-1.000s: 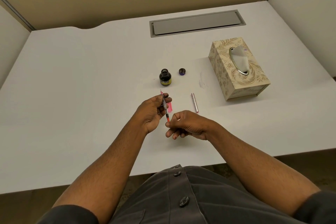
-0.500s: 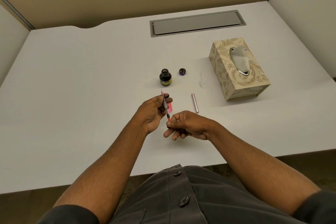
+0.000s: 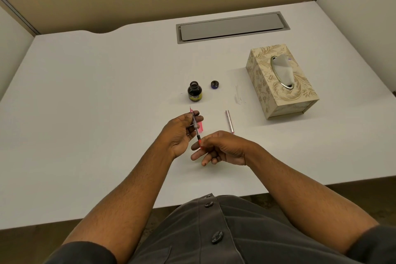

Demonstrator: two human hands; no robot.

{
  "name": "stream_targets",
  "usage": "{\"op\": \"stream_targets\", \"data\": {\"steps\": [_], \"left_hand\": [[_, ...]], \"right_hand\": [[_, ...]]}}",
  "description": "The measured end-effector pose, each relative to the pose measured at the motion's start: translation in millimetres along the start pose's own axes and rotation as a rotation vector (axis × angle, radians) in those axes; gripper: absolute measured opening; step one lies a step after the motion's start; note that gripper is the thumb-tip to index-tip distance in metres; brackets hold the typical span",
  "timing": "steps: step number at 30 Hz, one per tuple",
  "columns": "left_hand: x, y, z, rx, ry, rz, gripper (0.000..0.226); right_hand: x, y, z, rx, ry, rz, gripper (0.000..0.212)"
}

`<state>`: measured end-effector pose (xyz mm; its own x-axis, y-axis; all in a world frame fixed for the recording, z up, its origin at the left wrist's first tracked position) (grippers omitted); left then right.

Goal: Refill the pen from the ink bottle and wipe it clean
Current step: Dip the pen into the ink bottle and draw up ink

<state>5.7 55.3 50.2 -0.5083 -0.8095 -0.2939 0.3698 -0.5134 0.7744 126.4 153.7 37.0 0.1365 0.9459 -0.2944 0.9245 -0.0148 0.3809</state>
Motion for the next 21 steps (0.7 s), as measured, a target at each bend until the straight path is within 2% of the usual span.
{"op": "stream_targets", "data": {"steps": [7, 12, 15, 18, 21], "left_hand": [[0.3, -0.1, 1.7, -0.009, -0.017, 0.0, 0.024], [-1.4, 0.0, 1.1, -0.004, -0.01, -0.003, 0.024], [-1.3, -1.1, 1.5, -0.004, -0.016, -0.004, 0.024], [-0.1, -2.1, 2.5, -0.007, -0.011, -0.002, 0.024], [0.1, -2.3, 3.2, -0.005, -0.01, 0.002, 0.024]], "right_hand": [[-0.3, -2.0, 1.3, 0.015, 0.085, 0.034, 0.012], [-0.3, -3.6, 2.5, 0.027, 0.103, 0.062, 0.018], [-0.5, -1.9, 1.6, 0.003, 0.039, 0.072, 0.013], [2.6, -1.2, 0.9, -0.022, -0.012, 0.058, 0.029], [4.7, -1.3, 0.4, -0.02, -0.047, 0.033, 0.032]]}}
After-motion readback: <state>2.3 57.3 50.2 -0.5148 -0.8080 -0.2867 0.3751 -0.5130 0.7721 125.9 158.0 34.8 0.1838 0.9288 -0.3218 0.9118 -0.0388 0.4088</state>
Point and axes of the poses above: each hand's wrist, its own y-axis away from the middle knuckle, its own x-axis out of the back of the hand, z = x × y, the point moved 1 cm from there along -y, towards the middle knuckle, and after that the axes turned 15 degrees about x, right-handed, at the moved point
